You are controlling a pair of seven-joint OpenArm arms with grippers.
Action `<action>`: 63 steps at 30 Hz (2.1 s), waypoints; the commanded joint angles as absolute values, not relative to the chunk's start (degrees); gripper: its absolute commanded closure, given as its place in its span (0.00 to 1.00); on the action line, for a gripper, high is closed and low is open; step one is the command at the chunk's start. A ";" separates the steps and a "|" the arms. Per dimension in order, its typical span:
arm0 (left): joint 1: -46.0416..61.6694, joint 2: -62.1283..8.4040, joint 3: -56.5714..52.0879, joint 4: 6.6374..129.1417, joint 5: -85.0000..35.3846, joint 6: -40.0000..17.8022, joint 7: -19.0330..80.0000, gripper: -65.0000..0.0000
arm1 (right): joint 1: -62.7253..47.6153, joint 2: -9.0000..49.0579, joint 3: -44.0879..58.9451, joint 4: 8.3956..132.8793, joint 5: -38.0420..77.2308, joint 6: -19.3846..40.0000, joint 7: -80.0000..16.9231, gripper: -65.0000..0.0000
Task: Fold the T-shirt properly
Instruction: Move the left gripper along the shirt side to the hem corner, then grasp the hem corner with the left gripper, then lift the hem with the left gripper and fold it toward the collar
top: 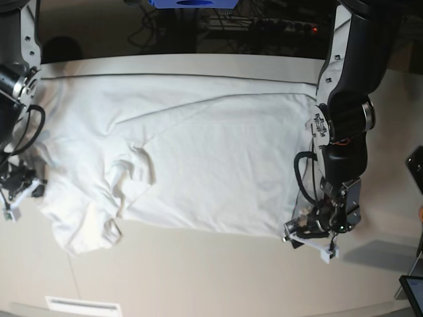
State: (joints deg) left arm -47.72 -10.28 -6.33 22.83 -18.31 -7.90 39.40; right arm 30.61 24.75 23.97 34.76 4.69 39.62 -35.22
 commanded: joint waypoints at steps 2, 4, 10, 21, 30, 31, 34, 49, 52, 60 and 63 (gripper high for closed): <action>-48.31 -8.92 -5.85 23.25 -19.03 -8.40 42.33 0.36 | 31.52 25.45 23.78 36.53 4.09 40.00 -36.53 1.00; -48.13 -7.96 -3.03 24.57 -19.21 -8.40 42.95 0.36 | 31.34 25.45 23.78 37.23 4.00 40.00 -36.62 1.00; -48.04 -7.60 0.75 24.84 -19.38 -8.40 43.03 0.37 | 31.34 25.45 23.78 37.23 3.91 40.00 -36.62 1.00; -45.41 -6.81 0.66 25.27 -19.38 -9.01 42.95 0.81 | 31.43 25.27 23.78 37.23 3.91 40.00 -36.44 1.00; -45.41 -7.16 0.13 25.54 -19.21 -10.68 42.68 1.00 | 31.34 25.19 23.78 37.23 3.91 40.00 -36.44 1.00; -45.41 -7.16 0.04 26.42 -19.30 -10.68 42.68 1.00 | 31.34 25.19 23.78 37.23 3.91 40.00 -36.35 1.00; -44.26 -7.25 0.04 31.52 -19.30 -10.59 43.03 1.00 | 31.43 25.27 23.78 37.32 4.00 40.00 -36.26 1.00; -37.93 -7.16 0.04 62.37 -19.38 -10.68 59.74 1.00 | 30.55 25.10 24.31 49.45 4.00 40.00 -36.26 1.00; -35.56 -7.16 0.04 68.88 -19.38 -10.68 62.29 1.00 | 29.85 25.10 24.40 51.21 4.09 40.00 -36.26 1.00; -29.41 -8.48 -0.04 82.59 -19.38 -10.68 68.70 1.00 | 28.00 25.89 28.53 55.08 3.82 40.00 -38.90 1.00; -27.30 -10.07 -0.04 86.46 -19.38 -10.68 70.29 1.00 | 27.21 27.12 28.62 55.16 4.00 40.00 -40.48 1.00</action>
State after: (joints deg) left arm -25.39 -9.34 0.14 85.34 -19.88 -10.90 71.37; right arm 25.76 25.32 28.27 54.02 3.66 40.53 -41.56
